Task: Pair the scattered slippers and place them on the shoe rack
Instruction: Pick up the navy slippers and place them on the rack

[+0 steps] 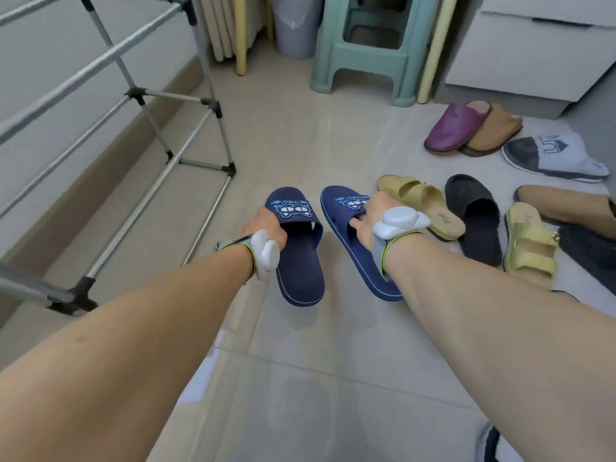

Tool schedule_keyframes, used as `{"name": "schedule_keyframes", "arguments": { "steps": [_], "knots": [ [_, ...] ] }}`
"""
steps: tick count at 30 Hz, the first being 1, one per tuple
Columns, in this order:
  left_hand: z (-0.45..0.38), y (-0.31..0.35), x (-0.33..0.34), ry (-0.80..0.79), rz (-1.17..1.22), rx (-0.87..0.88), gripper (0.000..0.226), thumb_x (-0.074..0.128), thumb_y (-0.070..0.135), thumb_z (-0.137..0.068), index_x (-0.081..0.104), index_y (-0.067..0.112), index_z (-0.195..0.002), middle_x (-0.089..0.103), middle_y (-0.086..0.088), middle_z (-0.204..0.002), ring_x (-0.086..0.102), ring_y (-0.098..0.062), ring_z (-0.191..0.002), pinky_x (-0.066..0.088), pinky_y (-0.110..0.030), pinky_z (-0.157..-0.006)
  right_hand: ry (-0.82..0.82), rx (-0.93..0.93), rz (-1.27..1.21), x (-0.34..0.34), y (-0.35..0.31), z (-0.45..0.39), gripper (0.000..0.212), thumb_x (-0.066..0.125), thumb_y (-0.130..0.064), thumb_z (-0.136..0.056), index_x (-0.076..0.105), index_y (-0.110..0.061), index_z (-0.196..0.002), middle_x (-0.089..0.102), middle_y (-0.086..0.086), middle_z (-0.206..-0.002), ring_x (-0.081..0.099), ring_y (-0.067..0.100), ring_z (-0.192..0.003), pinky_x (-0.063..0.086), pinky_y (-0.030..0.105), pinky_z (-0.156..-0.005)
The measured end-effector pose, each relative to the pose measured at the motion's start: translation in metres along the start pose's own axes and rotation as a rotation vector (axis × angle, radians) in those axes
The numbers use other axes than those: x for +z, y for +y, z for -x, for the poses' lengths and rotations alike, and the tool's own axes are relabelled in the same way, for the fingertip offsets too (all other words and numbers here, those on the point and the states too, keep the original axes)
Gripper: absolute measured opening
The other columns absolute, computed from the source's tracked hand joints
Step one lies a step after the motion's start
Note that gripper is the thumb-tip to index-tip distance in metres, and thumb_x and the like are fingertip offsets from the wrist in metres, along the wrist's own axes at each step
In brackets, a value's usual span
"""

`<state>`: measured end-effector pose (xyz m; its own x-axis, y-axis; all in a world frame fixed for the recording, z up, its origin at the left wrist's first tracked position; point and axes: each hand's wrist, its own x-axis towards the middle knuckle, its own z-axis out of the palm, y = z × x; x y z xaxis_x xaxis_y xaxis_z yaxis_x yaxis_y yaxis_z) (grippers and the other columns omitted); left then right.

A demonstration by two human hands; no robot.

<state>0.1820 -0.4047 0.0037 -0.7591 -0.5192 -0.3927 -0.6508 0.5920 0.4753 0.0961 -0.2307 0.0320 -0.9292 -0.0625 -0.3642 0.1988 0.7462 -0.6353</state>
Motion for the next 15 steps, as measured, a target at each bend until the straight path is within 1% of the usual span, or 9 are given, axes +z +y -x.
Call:
{"name": "schedule_keyframes", "arguments": {
  "steps": [2, 3, 6, 8, 10, 11, 13, 14, 15],
  "knots": [
    [-0.003, -0.004, -0.002, 0.007, -0.002, -0.057, 0.035, 0.045, 0.006, -0.090, 0.044, -0.001, -0.124, 0.058, -0.017, -0.112, 0.057, -0.035, -0.095, 0.042, -0.033, -0.072, -0.036, 0.034, -0.179, 0.014, -0.003, -0.009, 0.035, 0.060, -0.031, -0.087, 0.065, -0.007, -0.112, 0.072, 0.008, -0.106, 0.061, 0.017, -0.078, 0.048, 0.022, -0.071],
    [-0.005, -0.007, -0.002, 0.015, -0.004, -0.086, 0.034, 0.044, 0.006, -0.092, 0.042, -0.001, -0.125, 0.057, -0.017, -0.111, 0.054, -0.032, -0.092, 0.040, -0.033, -0.073, -0.057, -0.002, -0.116, 0.024, -0.005, -0.014, 0.035, 0.060, -0.028, -0.087, 0.065, -0.007, -0.115, 0.071, 0.009, -0.113, 0.059, 0.018, -0.081, 0.046, 0.021, -0.074],
    [-0.009, -0.015, 0.003, 0.047, 0.011, -0.155, 0.036, 0.043, 0.006, -0.093, 0.039, -0.001, -0.128, 0.055, -0.018, -0.122, 0.055, -0.034, -0.100, 0.040, -0.033, -0.076, -0.077, -0.056, -0.086, 0.052, -0.007, -0.032, 0.033, 0.053, -0.018, -0.096, 0.058, 0.000, -0.123, 0.064, 0.016, -0.121, 0.043, 0.021, -0.084, 0.032, 0.021, -0.063],
    [-0.012, -0.022, 0.010, 0.057, 0.032, -0.197, 0.036, 0.042, 0.006, -0.093, 0.037, 0.000, -0.128, 0.055, -0.019, -0.122, 0.055, -0.036, -0.104, 0.041, -0.034, -0.076, -0.105, -0.061, -0.040, 0.064, -0.007, -0.036, 0.029, 0.050, -0.018, -0.098, 0.057, 0.000, -0.120, 0.057, 0.019, -0.112, 0.036, 0.021, -0.087, 0.030, 0.023, -0.054],
    [-0.014, -0.025, 0.019, 0.059, 0.058, -0.248, 0.035, 0.042, 0.005, -0.093, 0.036, 0.001, -0.127, 0.056, -0.020, -0.120, 0.053, -0.034, -0.095, 0.041, -0.036, -0.075, -0.201, -0.077, 0.029, 0.073, -0.006, -0.045, 0.015, 0.049, -0.020, -0.099, 0.053, -0.008, -0.091, 0.042, 0.013, -0.102, 0.034, 0.020, -0.089, 0.034, 0.017, -0.052],
    [-0.014, -0.027, 0.023, 0.062, 0.065, -0.271, 0.035, 0.042, 0.004, -0.092, 0.035, 0.001, -0.126, 0.056, -0.021, -0.119, 0.053, -0.034, -0.093, 0.041, -0.036, -0.075, -0.241, -0.116, 0.082, 0.077, -0.006, -0.050, 0.023, 0.050, -0.021, -0.098, 0.045, -0.011, -0.079, 0.039, 0.012, -0.101, 0.035, 0.020, -0.090, 0.036, 0.016, -0.056],
    [-0.013, -0.030, 0.029, 0.072, 0.056, -0.308, 0.035, 0.042, 0.004, -0.091, 0.036, 0.001, -0.125, 0.057, -0.021, -0.119, 0.057, -0.036, -0.100, 0.041, -0.035, -0.074, -0.270, -0.109, 0.055, 0.091, -0.006, -0.058, 0.017, 0.055, -0.023, -0.091, 0.048, -0.010, -0.084, 0.050, 0.010, -0.100, 0.049, 0.024, -0.090, 0.045, 0.014, -0.061],
    [-0.012, -0.032, 0.030, 0.076, 0.051, -0.318, 0.034, 0.042, 0.003, -0.091, 0.036, 0.001, -0.125, 0.057, -0.021, -0.118, 0.058, -0.038, -0.104, 0.042, -0.036, -0.074, -0.294, -0.105, 0.023, 0.099, -0.002, -0.061, 0.017, 0.058, -0.023, -0.081, 0.052, -0.009, -0.089, 0.058, 0.011, -0.096, 0.058, 0.028, -0.090, 0.051, 0.018, -0.066],
    [-0.012, -0.035, 0.030, 0.077, 0.053, -0.319, 0.034, 0.042, 0.003, -0.090, 0.037, 0.001, -0.124, 0.058, -0.022, -0.117, 0.059, -0.038, -0.105, 0.045, -0.036, -0.075, -0.302, -0.120, 0.030, 0.106, 0.003, -0.063, 0.018, 0.057, -0.021, -0.071, 0.053, -0.009, -0.083, 0.061, 0.011, -0.084, 0.062, 0.030, -0.085, 0.051, 0.022, -0.067]
  ]
}}
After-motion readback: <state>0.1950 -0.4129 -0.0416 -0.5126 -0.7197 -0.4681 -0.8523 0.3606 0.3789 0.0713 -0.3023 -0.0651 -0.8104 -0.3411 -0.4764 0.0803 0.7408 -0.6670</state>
